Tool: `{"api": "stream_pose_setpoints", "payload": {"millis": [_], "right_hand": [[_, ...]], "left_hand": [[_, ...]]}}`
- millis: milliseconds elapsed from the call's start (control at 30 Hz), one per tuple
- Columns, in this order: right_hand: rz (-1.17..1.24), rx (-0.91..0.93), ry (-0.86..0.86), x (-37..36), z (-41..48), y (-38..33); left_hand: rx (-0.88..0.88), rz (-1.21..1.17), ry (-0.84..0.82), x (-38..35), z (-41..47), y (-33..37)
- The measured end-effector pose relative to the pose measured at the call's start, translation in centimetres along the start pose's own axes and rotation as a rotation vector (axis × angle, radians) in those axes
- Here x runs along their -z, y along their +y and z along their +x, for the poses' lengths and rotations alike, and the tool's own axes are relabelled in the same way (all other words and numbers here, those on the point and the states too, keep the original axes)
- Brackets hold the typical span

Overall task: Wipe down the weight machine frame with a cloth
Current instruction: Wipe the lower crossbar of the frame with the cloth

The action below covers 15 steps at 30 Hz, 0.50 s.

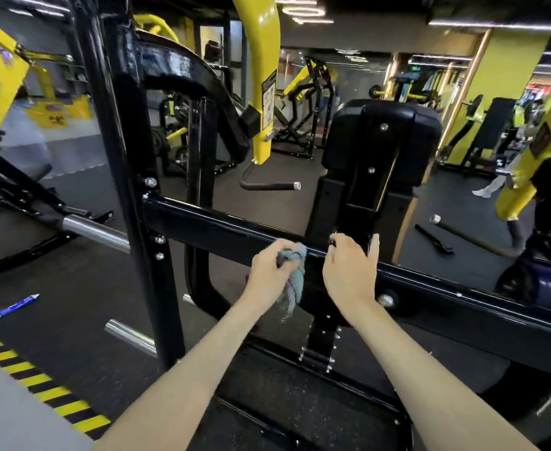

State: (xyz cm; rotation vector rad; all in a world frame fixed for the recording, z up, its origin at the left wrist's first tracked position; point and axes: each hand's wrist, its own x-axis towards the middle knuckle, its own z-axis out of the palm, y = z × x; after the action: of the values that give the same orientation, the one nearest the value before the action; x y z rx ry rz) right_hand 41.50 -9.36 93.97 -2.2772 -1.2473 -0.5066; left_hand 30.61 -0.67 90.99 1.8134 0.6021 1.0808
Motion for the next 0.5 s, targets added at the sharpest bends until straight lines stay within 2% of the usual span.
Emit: {"api": "stream_pose_setpoints", "payload": {"millis": [33,67,133,233,300,367,400,500], "right_hand": [[0.051,0.029,0.049,-0.2,-0.3,-0.8],[0.146,0.068,0.068,-0.1,-0.6,-1.7],[0.498,0.085,0.015,0.3,-0.9,-3.3],[0.947,-0.102,-0.253,0.7,-0.8,-5.0],[1.205,-0.285,-0.576,0.7,-0.9,-5.5],[1.334,-0.333,-0.835,0.5,-1.4,-5.3],[1.352,-0.325,-0.905,0.4,-1.8,-5.4],[1.353,-0.309,-0.934,-0.1,-2.6,-6.2]], "left_hand": [[0.063,-0.082,-0.111,0.4,-0.2,0.7],[0.132,-0.171,-0.142,0.8,-0.6,1.4],[0.264,-0.415,-0.105,2.1,-1.4,2.6],[0.383,-0.666,-0.068,4.7,-2.2,3.0],[0.420,-0.683,-0.084,6.3,-2.7,2.9],[0.437,-0.664,-0.103,7.5,-2.8,2.8],[0.442,-0.666,-0.100,8.0,-2.8,2.8],[0.445,-0.745,-0.071,9.5,-2.2,2.7]]}}
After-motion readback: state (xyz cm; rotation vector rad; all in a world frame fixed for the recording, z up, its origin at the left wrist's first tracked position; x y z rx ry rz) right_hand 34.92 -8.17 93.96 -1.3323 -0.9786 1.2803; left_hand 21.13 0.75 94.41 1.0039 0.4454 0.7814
